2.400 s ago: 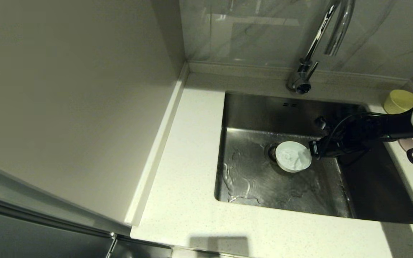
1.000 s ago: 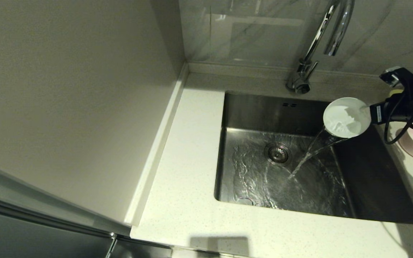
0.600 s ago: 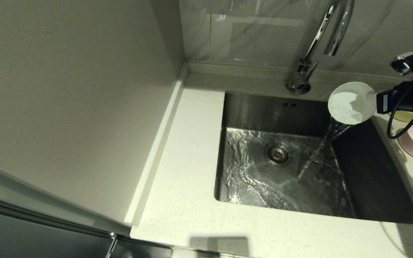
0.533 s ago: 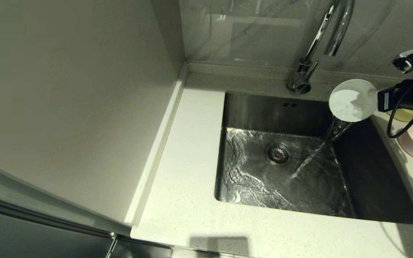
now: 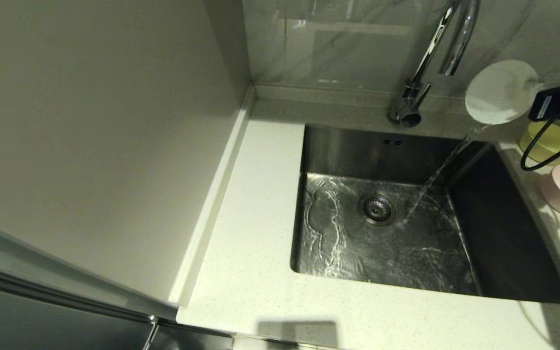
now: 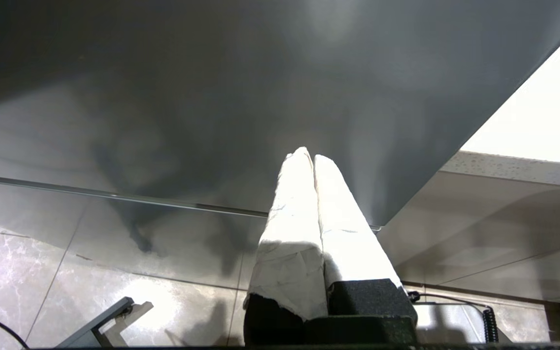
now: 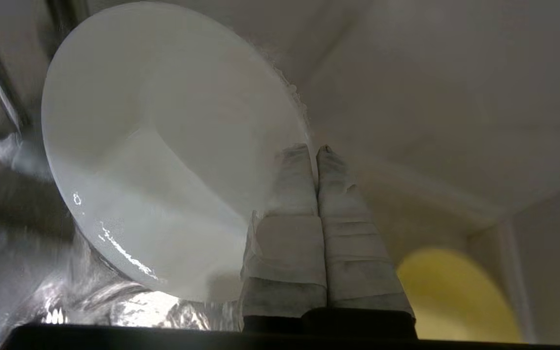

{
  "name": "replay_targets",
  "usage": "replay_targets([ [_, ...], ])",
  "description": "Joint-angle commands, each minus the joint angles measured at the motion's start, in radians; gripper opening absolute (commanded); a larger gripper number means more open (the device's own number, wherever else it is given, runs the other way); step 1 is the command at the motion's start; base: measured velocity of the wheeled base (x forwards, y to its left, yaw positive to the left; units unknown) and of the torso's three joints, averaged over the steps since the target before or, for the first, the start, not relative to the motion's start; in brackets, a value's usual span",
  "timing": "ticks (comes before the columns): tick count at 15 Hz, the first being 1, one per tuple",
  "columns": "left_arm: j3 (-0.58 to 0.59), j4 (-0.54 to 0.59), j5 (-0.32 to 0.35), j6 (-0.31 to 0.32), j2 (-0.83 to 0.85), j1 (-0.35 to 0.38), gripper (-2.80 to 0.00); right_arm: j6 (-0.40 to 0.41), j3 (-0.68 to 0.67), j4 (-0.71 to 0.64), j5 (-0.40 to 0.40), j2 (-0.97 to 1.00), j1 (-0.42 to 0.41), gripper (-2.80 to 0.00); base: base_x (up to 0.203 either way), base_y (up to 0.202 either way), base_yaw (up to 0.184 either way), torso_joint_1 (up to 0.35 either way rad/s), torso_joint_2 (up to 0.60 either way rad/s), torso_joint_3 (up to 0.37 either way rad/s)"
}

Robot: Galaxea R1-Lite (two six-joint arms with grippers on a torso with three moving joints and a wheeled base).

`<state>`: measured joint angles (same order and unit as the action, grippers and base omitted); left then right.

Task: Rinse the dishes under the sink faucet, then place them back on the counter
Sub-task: Put a bowl back to the table from the sink

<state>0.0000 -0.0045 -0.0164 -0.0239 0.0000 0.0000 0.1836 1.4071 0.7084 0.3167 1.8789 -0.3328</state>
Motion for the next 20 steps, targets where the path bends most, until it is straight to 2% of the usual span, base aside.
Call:
replay_targets([
  [1, 0.000, 0.000, 0.000, -0.001, -0.002, 0.000, -2.80, -0.048, -0.056, 0.190, 0.000, 0.000, -0.002, -2.80, 0.000, 0.000, 0.000, 0.000, 0.00, 0.000],
  [5, 0.000, 0.000, 0.000, -0.001, -0.002, 0.000, -2.80, -0.147, -0.101, 0.431, -0.014, -0.003, 0.001, -2.80, 0.000, 0.000, 0.000, 0.000, 0.00, 0.000],
  [11, 0.000, 0.000, 0.000, -0.001, -0.002, 0.000, -2.80, -0.242, -0.163, 0.810, -0.073, 0.003, 0.030, -2.80, 0.000, 0.000, 0.000, 0.000, 0.00, 0.000],
  [14, 0.000, 0.000, 0.000, -0.001, -0.002, 0.000, -2.80, -0.251, -0.163, 0.822, -0.228, 0.003, 0.084, -2.80, 0.000, 0.000, 0.000, 0.000, 0.00, 0.000],
  [20, 0.000, 0.000, 0.000, -0.001, -0.002, 0.000, -2.80, -0.250, -0.161, 0.822, -0.238, 0.009, 0.098, -2.80, 0.000, 0.000, 0.000, 0.000, 0.00, 0.000],
])
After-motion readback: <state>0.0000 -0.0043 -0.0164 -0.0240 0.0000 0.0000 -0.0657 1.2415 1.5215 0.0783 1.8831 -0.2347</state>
